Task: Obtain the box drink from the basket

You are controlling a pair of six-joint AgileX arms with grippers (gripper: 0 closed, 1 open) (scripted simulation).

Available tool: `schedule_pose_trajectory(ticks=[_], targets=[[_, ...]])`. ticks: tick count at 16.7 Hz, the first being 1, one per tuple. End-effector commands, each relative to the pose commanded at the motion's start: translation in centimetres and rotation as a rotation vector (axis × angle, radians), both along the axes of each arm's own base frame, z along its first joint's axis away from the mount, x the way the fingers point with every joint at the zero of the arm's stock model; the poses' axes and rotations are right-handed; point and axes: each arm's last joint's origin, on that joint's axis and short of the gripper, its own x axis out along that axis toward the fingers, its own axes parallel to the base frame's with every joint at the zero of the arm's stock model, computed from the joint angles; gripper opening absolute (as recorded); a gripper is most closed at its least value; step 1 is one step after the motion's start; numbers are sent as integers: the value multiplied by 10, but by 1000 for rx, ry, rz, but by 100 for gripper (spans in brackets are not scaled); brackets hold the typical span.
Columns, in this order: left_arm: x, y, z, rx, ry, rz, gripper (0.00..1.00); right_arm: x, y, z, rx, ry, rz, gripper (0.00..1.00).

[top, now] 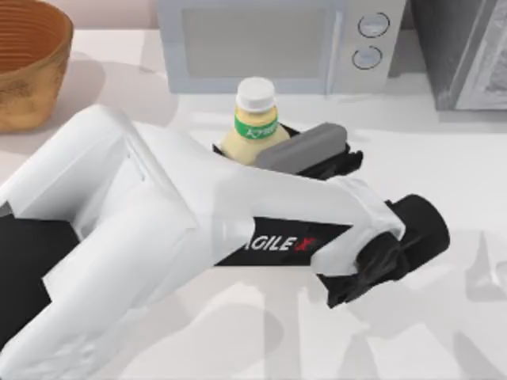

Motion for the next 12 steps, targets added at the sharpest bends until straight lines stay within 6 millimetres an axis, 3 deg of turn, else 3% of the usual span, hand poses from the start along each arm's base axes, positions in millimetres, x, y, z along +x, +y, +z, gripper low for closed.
schedule_pose_trajectory(ticks=[6, 12], targets=[[10, 17, 1, 4, 6, 18, 0, 0, 0, 0, 0, 0, 0, 100], [12, 18, 2, 1, 5, 21, 0, 0, 0, 0, 0, 0, 0, 100]])
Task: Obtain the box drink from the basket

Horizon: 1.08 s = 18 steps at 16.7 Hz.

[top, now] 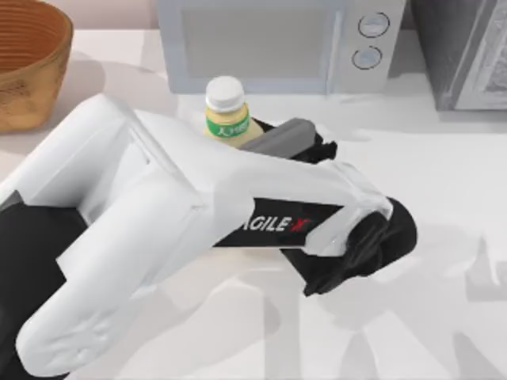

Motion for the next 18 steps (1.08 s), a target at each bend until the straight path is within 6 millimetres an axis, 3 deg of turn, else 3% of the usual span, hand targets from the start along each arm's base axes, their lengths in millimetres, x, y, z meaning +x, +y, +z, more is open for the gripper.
schedule_pose_trajectory(ticks=[13, 18], targets=[[0, 0, 0, 0, 0, 0, 98, 0, 0, 0, 0, 0, 0, 100], [0, 0, 0, 0, 0, 0, 100, 0, 0, 0, 0, 0, 0, 100]])
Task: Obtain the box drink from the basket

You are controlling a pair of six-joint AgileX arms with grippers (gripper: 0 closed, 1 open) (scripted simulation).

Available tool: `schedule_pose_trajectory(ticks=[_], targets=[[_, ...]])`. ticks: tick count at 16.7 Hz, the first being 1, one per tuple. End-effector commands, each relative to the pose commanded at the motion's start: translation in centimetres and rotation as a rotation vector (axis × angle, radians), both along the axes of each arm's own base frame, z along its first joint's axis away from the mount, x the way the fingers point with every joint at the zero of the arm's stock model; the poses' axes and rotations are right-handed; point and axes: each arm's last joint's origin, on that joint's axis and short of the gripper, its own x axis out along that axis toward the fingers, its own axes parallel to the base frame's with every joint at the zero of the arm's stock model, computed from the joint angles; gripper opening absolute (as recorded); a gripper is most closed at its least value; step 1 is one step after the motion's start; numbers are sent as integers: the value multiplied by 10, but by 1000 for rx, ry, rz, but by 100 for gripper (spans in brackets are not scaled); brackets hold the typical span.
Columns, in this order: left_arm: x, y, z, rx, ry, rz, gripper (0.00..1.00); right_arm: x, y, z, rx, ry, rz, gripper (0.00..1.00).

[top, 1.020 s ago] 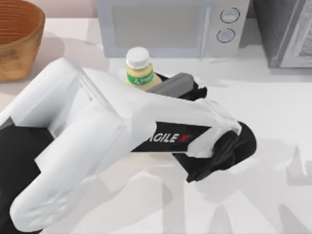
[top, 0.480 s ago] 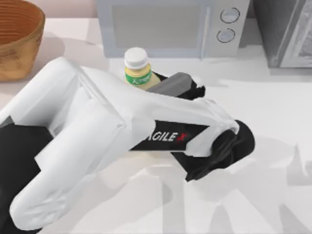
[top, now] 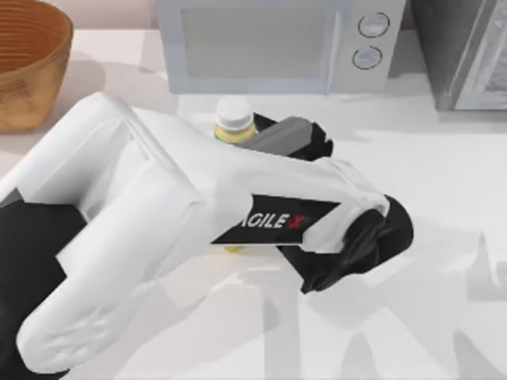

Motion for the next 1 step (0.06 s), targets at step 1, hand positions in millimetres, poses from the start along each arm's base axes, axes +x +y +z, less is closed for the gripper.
schedule_pose_trajectory(ticks=[1], targets=[[0, 0, 0, 0, 0, 0, 100, 0, 0, 0, 0, 0, 0, 100]])
